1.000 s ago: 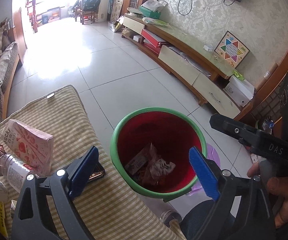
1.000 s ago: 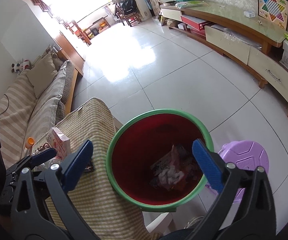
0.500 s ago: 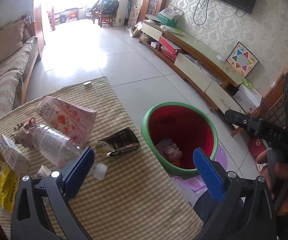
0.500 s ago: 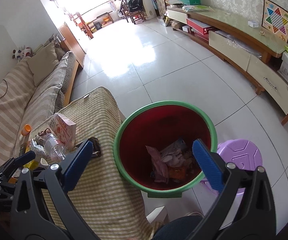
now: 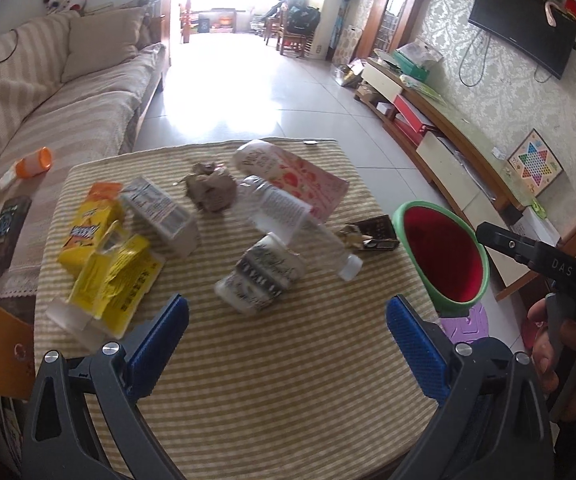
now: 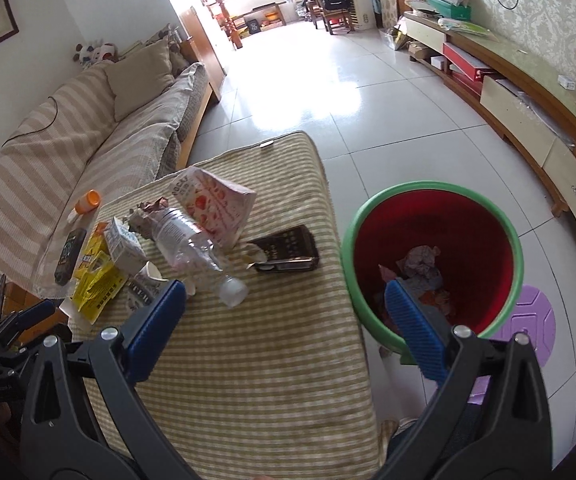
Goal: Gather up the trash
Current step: 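Move both open tools back over the table toward the bottle and yellow wrapper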
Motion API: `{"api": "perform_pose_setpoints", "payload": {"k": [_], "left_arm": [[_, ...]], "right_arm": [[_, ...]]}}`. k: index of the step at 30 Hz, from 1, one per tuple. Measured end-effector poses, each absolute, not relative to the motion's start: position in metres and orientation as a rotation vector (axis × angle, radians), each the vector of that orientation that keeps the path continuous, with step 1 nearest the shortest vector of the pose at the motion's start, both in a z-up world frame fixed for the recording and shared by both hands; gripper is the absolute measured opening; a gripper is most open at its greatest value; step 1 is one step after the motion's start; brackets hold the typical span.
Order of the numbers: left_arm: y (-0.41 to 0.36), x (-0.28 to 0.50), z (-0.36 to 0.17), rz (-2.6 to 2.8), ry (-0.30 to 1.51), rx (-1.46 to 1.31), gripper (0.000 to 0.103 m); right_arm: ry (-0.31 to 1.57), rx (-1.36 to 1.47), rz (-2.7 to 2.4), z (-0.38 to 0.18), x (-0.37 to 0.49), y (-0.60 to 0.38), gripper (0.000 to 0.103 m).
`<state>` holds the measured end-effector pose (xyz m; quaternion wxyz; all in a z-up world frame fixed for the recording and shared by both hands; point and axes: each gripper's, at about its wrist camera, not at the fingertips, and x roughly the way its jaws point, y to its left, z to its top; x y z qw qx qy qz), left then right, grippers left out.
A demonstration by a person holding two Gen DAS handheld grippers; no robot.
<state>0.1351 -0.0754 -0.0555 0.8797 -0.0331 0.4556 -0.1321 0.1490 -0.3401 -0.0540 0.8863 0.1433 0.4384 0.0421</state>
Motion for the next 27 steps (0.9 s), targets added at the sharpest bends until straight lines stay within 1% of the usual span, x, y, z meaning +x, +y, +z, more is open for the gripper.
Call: {"api": "perform_pose_setpoints", "payload": {"k": [5,12,18,27], "left_arm": [[-0.025,0.12,-0.063,-0.21,0.948,-0.12,0.095],[0.024,0.115,-0.067,-0.13,0.942,-0.155,0.095],[0.042,0.126,-0.078,-0.119,0.986,-0.127,0.095],[0.062,0.154,-0.096,-0.1,1.025,-0.157,0.095]], "right_arm": [[0.933,0.256,0.136,-0.059,0.149,-0.3,0.098],[0.941,0.163,0.184,-0.061,0.156,-0.252,0.098],[0.947,0.098,0.201,-0.063,0.166,-0.226,0.098],[0.978,0.085,0.206,-0.078,0.19,-0.214,0.098]]}}
